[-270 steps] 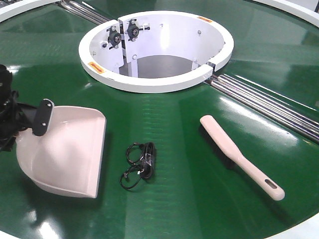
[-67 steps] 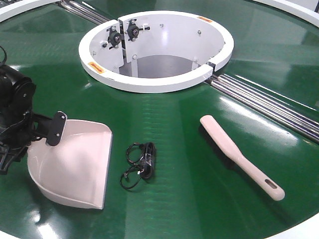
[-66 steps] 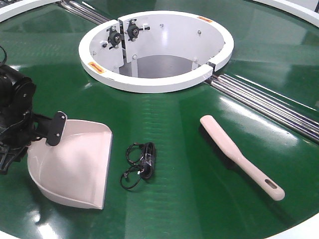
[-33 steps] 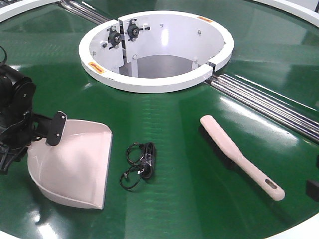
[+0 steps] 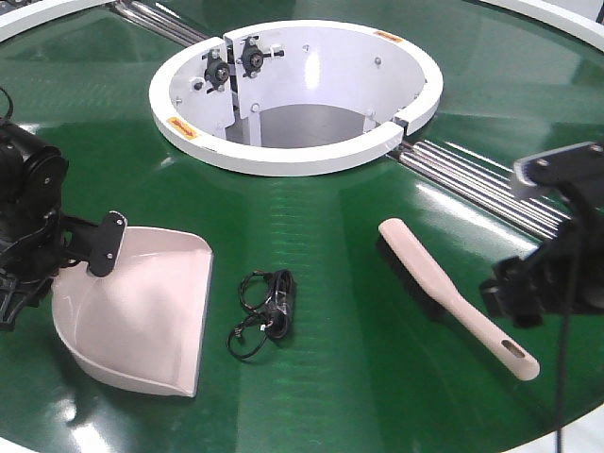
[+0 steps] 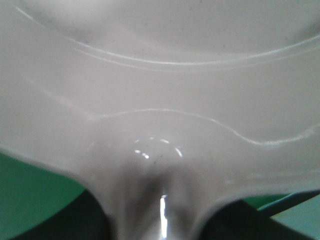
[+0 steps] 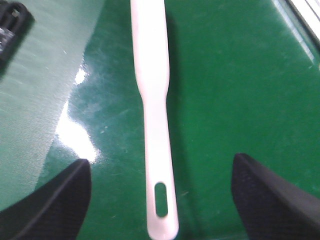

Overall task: Clean and inspect green conveyor with broom and dustpan
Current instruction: 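Lower the right gripper onto the pink brush handle and grasp it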

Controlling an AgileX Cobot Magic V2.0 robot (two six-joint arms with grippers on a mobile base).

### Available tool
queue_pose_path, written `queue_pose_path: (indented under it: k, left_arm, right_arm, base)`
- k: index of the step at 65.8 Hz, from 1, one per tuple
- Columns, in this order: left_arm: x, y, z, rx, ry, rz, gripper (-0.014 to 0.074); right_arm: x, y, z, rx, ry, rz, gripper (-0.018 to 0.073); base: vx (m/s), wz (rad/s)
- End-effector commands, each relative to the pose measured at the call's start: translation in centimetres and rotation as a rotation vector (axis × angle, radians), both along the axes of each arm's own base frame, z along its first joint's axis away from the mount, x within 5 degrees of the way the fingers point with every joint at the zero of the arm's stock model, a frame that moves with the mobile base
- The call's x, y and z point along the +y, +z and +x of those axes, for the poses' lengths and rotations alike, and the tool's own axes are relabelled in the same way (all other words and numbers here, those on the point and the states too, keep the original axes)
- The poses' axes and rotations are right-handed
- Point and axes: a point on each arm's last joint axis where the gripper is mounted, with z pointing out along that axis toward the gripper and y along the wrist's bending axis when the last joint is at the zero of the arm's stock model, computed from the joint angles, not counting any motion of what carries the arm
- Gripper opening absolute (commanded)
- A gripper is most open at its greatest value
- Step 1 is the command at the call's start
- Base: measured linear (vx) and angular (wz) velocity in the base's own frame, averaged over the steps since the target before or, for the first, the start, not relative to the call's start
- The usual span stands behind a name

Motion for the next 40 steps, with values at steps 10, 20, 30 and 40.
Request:
queue_pose_path:
  k: [10, 20, 30, 40]
  left_arm:
    - [-0.1, 2.3, -0.1, -0.072, 0.001, 0.007, -0.0006]
    - [-0.1, 2.3, -0.1, -0.072, 0.001, 0.007, -0.0006]
    - [-0.1, 2.3, -0.1, -0.072, 0.001, 0.007, -0.0006]
    - [-0.1, 2.3, -0.1, -0.072, 0.001, 0.007, -0.0006]
  right_arm:
    - [1.4, -0.7, 5.2, 0.16, 0.012, -0.063, 0.0582]
    - [2.1, -2.6, 7.7, 0.271, 0.042, -0.108, 0.0582]
    - [2.5, -4.6, 9.4, 0.358, 0.047, -0.134, 0.0582]
    - [2.7, -6.8, 10.3, 0.428, 0.057, -0.161, 0.058]
  base:
    - [0.0, 0.0]
    - [0.0, 0.0]
    - [0.0, 0.0]
    - [0.0, 0.0]
